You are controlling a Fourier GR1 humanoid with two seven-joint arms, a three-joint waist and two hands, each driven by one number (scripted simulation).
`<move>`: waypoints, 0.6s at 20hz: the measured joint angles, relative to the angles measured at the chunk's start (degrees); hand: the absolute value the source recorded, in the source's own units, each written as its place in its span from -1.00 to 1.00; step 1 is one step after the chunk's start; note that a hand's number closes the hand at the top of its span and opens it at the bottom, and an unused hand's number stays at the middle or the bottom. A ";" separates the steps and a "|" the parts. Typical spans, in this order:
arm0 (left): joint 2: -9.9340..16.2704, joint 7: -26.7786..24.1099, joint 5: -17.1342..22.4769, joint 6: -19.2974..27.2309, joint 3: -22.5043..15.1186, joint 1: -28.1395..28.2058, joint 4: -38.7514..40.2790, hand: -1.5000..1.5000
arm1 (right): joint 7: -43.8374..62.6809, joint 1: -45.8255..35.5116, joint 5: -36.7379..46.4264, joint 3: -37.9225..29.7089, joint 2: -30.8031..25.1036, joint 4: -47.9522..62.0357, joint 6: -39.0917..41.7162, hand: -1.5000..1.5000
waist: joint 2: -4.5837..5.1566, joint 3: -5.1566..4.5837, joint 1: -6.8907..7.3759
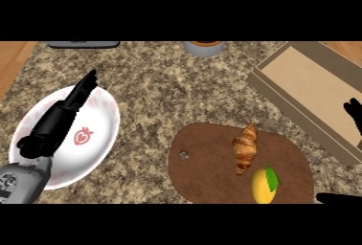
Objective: Pick the croissant from the cutting board and place it in the cardboard box
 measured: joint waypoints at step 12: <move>-2.53 0.29 -1.54 -1.48 -1.12 -3.12 1.35 0.00 | 32.33 -21.04 2.10 18.22 4.03 -2.55 22.92 -1.00 | 0.36 -0.01 2.78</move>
